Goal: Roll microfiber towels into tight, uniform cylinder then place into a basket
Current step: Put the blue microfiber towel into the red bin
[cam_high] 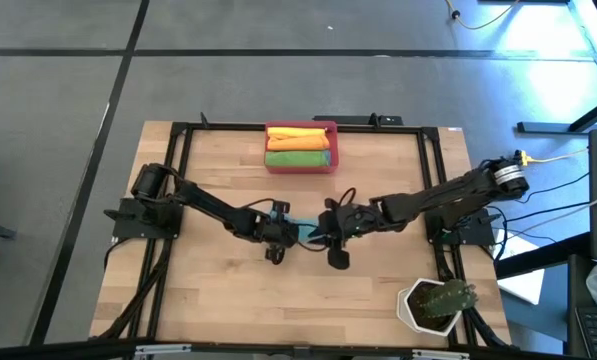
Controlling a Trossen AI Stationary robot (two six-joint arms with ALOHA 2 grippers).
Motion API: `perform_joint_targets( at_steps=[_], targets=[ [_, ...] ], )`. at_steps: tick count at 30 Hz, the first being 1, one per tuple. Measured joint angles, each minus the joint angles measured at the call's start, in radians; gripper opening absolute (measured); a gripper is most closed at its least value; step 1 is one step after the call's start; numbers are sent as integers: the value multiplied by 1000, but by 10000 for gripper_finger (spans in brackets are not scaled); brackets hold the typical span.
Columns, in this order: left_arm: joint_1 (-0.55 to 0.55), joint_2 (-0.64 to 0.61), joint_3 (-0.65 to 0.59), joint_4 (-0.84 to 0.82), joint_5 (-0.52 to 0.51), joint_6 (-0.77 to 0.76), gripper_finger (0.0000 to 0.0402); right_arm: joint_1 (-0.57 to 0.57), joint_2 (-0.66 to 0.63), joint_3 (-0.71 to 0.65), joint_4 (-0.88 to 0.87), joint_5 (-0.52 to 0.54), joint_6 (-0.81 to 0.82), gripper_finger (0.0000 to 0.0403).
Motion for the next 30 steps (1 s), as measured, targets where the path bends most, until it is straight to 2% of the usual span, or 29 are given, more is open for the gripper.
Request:
perform_joint_targets(
  at_steps=[6, 12, 18, 23, 25, 30],
  targets=[
    [11, -126, -5, -33, 39, 23, 0, 42, -140, 1, -88, 154, -19, 78],
    [49, -306, -4, -67, -48, 69, 0, 114, -233, 1, -143, 371, -28, 78],
    [176, -439, 0, -46, -82, 182, 0, 163, -249, 2, -180, 471, -25, 78],
    [365, -446, 67, -46, -50, 287, 0, 166, -250, 2, -179, 469, -28, 78],
    [438, -413, 113, -28, 0, 332, 0, 163, -250, 2, -179, 471, -29, 78],
    [582, -317, 221, -8, 16, 458, 0, 159, -250, 2, -179, 469, -39, 78]
  ],
)
